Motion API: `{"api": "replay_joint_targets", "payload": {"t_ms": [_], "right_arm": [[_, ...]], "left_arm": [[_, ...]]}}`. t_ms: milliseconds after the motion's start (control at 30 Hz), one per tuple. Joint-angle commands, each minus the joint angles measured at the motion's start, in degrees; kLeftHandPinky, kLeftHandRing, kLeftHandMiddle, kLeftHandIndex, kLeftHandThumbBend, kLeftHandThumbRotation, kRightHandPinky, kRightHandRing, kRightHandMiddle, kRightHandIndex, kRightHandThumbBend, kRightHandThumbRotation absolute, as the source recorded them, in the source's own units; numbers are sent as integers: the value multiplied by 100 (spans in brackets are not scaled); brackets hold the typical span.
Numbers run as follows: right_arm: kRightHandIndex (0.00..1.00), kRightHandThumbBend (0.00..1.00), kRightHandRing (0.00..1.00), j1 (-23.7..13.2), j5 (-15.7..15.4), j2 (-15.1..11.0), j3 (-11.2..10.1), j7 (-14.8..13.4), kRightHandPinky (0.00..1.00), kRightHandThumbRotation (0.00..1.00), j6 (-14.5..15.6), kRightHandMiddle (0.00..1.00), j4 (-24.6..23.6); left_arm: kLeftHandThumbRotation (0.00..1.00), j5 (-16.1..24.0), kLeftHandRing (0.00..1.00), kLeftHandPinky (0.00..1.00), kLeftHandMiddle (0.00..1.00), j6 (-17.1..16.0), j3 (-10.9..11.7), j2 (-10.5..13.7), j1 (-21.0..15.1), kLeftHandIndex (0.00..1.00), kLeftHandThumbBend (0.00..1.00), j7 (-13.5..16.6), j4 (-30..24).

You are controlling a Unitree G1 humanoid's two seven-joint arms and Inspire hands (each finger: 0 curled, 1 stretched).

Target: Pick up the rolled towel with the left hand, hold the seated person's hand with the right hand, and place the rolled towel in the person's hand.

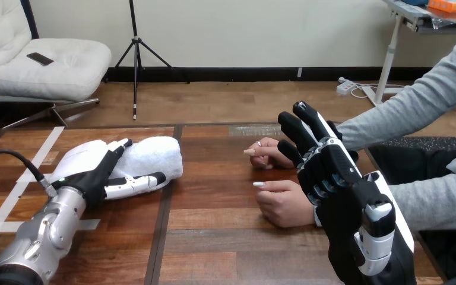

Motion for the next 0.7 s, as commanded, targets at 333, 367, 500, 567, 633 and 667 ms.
{"api": "replay_joint_targets", "payload": {"t_ms": [333,367,500,567,633,667], "right_arm": [[96,91,100,-347,20,91,-49,-25,100,100,-151,94,-70],[96,91,100,-351,28,88,-52,-23,100,100,-146,94,-69],[95,91,100,-357,36,83,-61,-19,100,100,-147,94,-72],[95,91,100,-355,51,81,-60,-16,100,100,-142,94,-83],[95,91,100,-350,59,81,-58,-15,100,100,-139,94,-95],[95,92,100,-349,63,81,-59,-15,100,100,-138,94,-98]], "left_arm": [[69,138,94,95,94,335,-60,-81,-256,93,85,-63,-31],[67,149,94,95,94,367,-68,-89,-279,92,85,-66,-23],[58,208,94,95,93,502,-104,-113,-371,92,84,-79,10],[55,246,94,95,93,569,-123,-128,-432,92,84,-70,54],[52,288,94,95,93,627,-138,-143,-480,92,84,-37,95],[51,312,94,95,93,653,-143,-153,-502,91,84,-15,114]]}}
